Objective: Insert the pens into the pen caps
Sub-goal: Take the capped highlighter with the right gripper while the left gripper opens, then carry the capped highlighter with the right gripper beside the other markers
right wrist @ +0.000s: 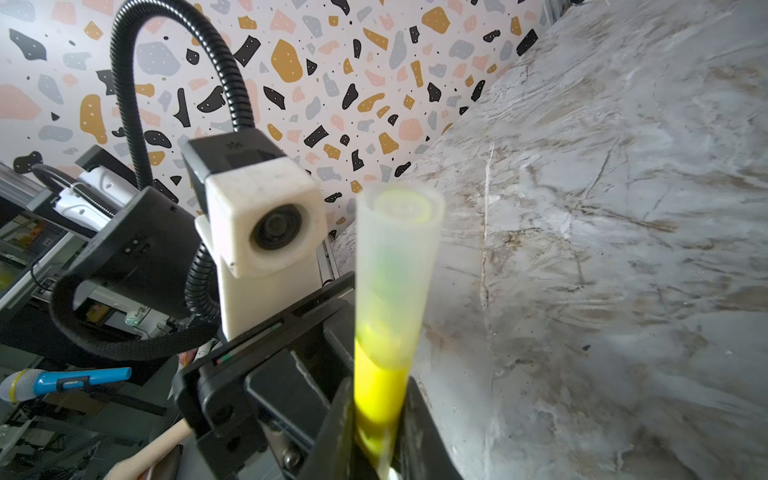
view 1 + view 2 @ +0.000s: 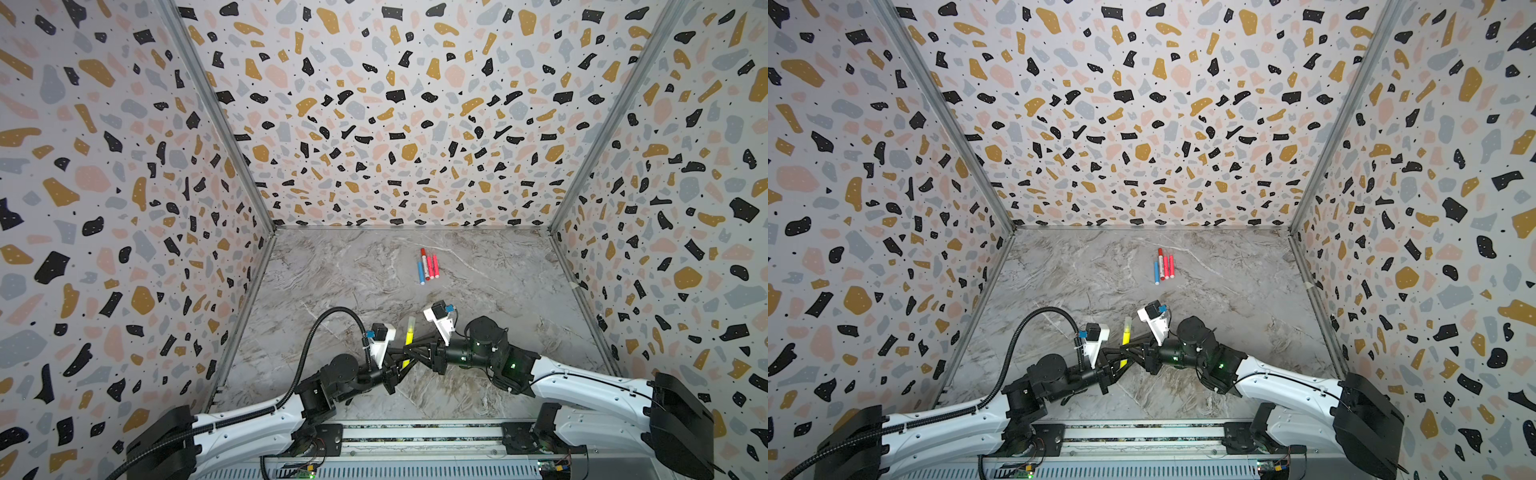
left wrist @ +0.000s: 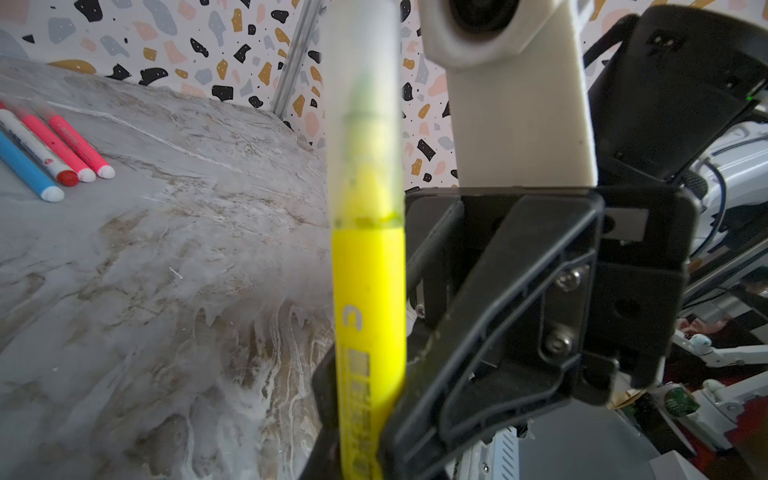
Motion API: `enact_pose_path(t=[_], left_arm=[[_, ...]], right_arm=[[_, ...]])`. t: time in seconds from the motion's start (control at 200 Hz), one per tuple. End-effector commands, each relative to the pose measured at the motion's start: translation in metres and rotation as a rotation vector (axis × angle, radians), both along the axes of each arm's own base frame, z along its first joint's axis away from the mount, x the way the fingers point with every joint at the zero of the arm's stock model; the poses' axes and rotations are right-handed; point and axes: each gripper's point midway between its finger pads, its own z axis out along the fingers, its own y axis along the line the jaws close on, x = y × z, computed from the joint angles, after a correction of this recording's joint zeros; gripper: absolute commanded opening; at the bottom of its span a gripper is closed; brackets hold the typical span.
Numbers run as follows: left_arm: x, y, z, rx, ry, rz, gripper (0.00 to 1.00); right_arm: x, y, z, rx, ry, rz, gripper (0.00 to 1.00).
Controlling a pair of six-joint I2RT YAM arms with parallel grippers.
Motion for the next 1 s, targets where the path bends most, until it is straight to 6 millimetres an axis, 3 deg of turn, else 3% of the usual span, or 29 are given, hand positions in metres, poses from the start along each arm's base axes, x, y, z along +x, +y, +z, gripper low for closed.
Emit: enact_pose_path(t=[0.0, 0.025, 0.115, 0.2, 0.345, 0.426, 0.546, 0.561, 0.586, 0.596, 0.811, 0.996], left_arm=[[0.008, -0.002, 0.029, -0.053, -0.051, 0.034, 0.0], [0.011, -0.001, 0.026, -0.041, -0.045, 0.052, 0.05], [0.022, 0.006, 0.012, 0.023, -0.016, 0.127, 0.42], [0.034, 0.017, -0.002, 0.092, 0.008, 0.22, 0.53], [0.044, 0.037, -0.009, 0.11, 0.032, 0.335, 0.55], [0.046, 0.047, -0.007, 0.091, 0.037, 0.377, 0.56], [0.046, 0.056, -0.004, 0.081, 0.037, 0.402, 0.56], [0.045, 0.057, -0.004, 0.082, 0.038, 0.402, 0.56], [0.045, 0.058, -0.004, 0.085, 0.038, 0.404, 0.56], [0.045, 0.058, -0.003, 0.083, 0.038, 0.405, 0.56], [0.041, 0.071, -0.003, 0.086, 0.042, 0.425, 0.56], [0.04, 0.078, 0.0, 0.08, 0.032, 0.441, 0.56]], right_arm=[[0.011, -0.003, 0.015, 0.012, -0.028, -0.057, 0.16], [0.014, -0.004, 0.015, 0.007, -0.028, -0.073, 0.16], [0.035, -0.011, 0.013, -0.056, -0.023, -0.144, 0.15], [0.062, -0.024, 0.01, -0.126, -0.022, -0.22, 0.15], [0.123, -0.05, -0.004, -0.272, 0.005, -0.346, 0.15], [0.154, -0.053, -0.017, -0.354, 0.01, -0.377, 0.15], [0.191, -0.037, -0.044, -0.473, 0.031, -0.36, 0.14], [0.195, -0.035, -0.055, -0.503, 0.044, -0.353, 0.14], [0.203, -0.029, -0.054, -0.514, 0.04, -0.347, 0.14], [0.206, -0.027, -0.062, -0.534, 0.054, -0.341, 0.14], [0.27, 0.004, -0.104, -0.688, 0.069, -0.364, 0.14], [0.309, 0.021, -0.138, -0.814, 0.093, -0.364, 0.15]])
